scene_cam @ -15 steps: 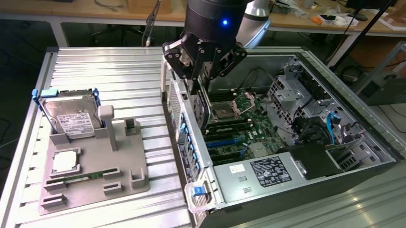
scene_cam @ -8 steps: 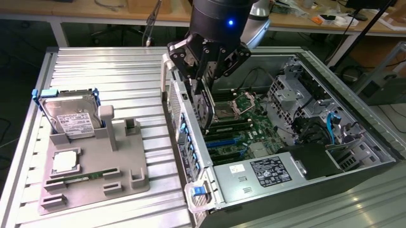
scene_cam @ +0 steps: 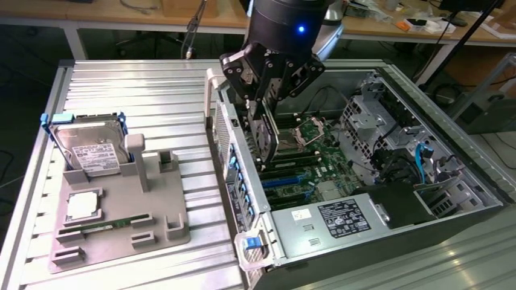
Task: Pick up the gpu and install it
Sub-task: 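Pick up the gpu and move the gpu toward the slot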
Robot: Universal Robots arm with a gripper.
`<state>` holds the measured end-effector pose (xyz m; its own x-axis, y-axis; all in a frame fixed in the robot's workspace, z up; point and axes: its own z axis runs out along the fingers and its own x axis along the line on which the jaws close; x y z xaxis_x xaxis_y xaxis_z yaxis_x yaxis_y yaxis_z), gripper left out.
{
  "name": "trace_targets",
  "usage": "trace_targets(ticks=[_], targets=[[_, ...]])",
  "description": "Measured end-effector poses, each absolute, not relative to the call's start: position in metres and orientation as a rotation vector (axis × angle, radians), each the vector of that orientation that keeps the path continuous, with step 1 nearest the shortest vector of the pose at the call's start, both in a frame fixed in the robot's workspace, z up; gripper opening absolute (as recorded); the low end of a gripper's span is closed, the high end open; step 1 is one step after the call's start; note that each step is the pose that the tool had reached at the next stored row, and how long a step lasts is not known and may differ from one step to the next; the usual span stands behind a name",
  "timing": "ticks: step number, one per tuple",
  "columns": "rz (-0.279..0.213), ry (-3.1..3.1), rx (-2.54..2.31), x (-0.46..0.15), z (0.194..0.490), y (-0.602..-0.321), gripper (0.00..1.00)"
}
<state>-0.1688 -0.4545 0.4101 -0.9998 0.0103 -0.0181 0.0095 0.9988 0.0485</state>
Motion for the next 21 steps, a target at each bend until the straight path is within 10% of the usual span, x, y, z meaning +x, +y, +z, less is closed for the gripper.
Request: trace_targets(ticks=[21], targets=[[0.076, 3.124, 0.015, -0.147, 0.410, -0.454, 0.27]])
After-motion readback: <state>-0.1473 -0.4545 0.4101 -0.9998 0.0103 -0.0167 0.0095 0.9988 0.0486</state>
